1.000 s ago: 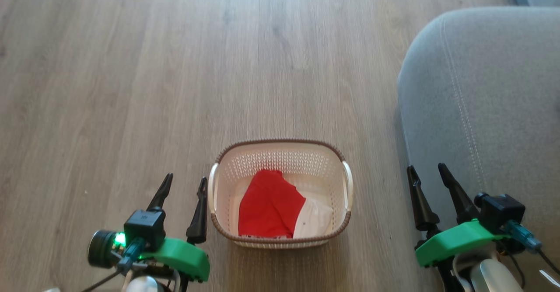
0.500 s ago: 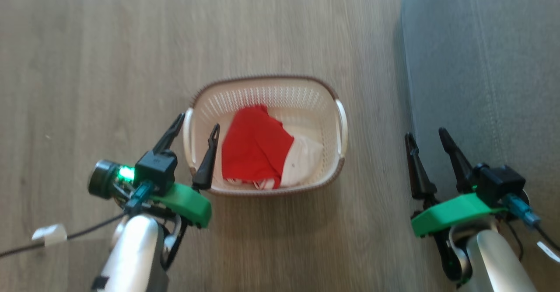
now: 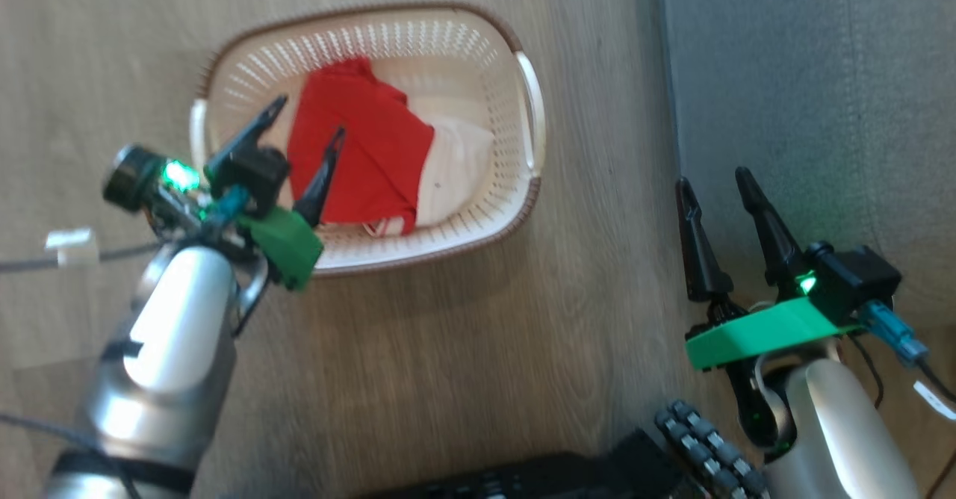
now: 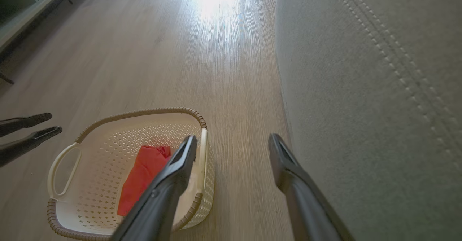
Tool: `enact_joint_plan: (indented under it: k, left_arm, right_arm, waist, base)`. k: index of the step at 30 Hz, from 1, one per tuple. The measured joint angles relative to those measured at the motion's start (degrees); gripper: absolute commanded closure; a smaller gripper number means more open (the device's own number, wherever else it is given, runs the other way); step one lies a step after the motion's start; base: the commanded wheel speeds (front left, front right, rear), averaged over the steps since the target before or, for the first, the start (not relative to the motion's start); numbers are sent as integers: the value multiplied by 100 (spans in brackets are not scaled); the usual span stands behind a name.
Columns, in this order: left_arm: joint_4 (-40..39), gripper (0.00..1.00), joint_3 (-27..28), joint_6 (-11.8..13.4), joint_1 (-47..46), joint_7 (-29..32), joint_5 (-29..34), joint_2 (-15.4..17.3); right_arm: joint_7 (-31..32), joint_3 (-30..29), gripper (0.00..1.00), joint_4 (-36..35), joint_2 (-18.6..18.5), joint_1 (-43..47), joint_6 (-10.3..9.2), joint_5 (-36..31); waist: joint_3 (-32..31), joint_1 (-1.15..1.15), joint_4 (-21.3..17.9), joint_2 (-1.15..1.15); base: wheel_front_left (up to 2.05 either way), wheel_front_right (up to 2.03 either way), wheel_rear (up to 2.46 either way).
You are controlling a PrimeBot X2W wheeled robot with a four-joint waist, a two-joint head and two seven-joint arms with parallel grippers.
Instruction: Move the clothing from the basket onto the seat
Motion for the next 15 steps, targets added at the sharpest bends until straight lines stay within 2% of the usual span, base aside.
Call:
enact_joint_plan:
  k: [8,15]
  left_arm:
    - [1015,0,-608,-58,-916,0,107,204]
    - [2643,0,-725,40,-1880,5,297,261]
  right_arm:
    - [0,331,0,-175,10,-399,0,255]
    - [-1,586,0,-270,15,-535,0,457]
  waist:
    - [748,0,-399,0]
    - [1206,0,-728,0]
  base:
    - [0,0,0]
    - [0,0,0]
